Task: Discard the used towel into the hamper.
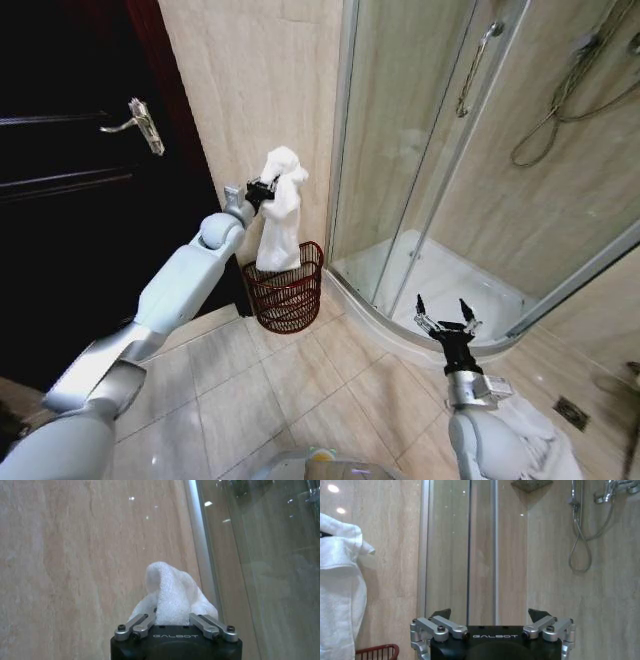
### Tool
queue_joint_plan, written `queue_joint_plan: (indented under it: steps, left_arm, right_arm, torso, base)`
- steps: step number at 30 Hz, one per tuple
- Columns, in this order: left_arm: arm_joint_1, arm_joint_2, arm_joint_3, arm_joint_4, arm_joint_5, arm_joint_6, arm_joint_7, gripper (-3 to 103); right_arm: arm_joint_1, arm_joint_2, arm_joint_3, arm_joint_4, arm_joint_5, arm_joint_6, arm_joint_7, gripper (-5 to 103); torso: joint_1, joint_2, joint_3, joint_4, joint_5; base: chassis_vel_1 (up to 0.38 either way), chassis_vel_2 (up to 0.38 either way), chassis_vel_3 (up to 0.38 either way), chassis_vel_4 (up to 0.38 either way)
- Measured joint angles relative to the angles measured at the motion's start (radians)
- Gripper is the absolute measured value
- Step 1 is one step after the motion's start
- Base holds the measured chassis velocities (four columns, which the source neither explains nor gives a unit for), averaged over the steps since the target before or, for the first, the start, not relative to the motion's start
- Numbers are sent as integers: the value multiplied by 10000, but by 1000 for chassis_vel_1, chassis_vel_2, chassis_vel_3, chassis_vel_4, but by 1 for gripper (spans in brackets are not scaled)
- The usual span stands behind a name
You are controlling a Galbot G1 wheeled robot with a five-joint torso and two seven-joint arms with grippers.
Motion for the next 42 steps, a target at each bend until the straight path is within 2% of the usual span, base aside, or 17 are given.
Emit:
queue_joint_plan:
  steps: [11, 18, 25, 30, 36, 39, 41, 42]
  left_arm:
    - [289, 13, -19, -3, 0, -127, 120, 14]
    - [875, 166, 24, -334, -384, 363, 249, 14]
    - [513, 85, 773, 1005, -76, 332, 932, 14]
    - [241, 20, 1460, 1627, -13, 625, 1417, 14]
    - [504, 231, 1796, 1249, 374, 1502, 2242, 13]
    - [510, 292, 1911, 1237, 501, 1782, 2409, 13]
    - [371, 337, 1905, 1197, 533, 2710, 2951, 15]
    - [371, 337, 1905, 1197, 533, 2710, 2951, 15]
  right_arm:
    - [-12, 0, -116, -109, -185, 65, -116, 100]
    - [-16, 0, -147, -207, -234, 146, -112, 100]
    - [-88, 0, -105, -217, -198, 243, -113, 100]
    - [-198, 0, -94, -232, -175, 349, -122, 100]
    - [-309, 0, -99, -261, -97, 421, -122, 100]
    - [-338, 0, -86, -261, -62, 436, -120, 100]
    - [-383, 0, -77, -260, -50, 460, -113, 100]
    - [-383, 0, -77, -260, -50, 460, -113, 100]
  torso:
    - [4, 0, 3, -1, 1]
    - [2, 2, 2, 1, 0]
    - [2, 3, 2, 0, 2]
    - [2, 3, 3, -2, 2]
    - [2, 3, 2, 0, 0]
    - [2, 3, 2, 1, 0]
    - [2, 3, 3, 1, -1]
    - [2, 3, 3, 1, -1]
  base:
    - [-22, 19, 19, -17]
    - [0, 0, 0, 0]
    - [0, 0, 0, 0]
    - [0, 0, 0, 0]
    - [0, 0, 0, 0]
    - [0, 0, 0, 0]
    - [0, 0, 0, 0]
    - [0, 0, 0, 0]
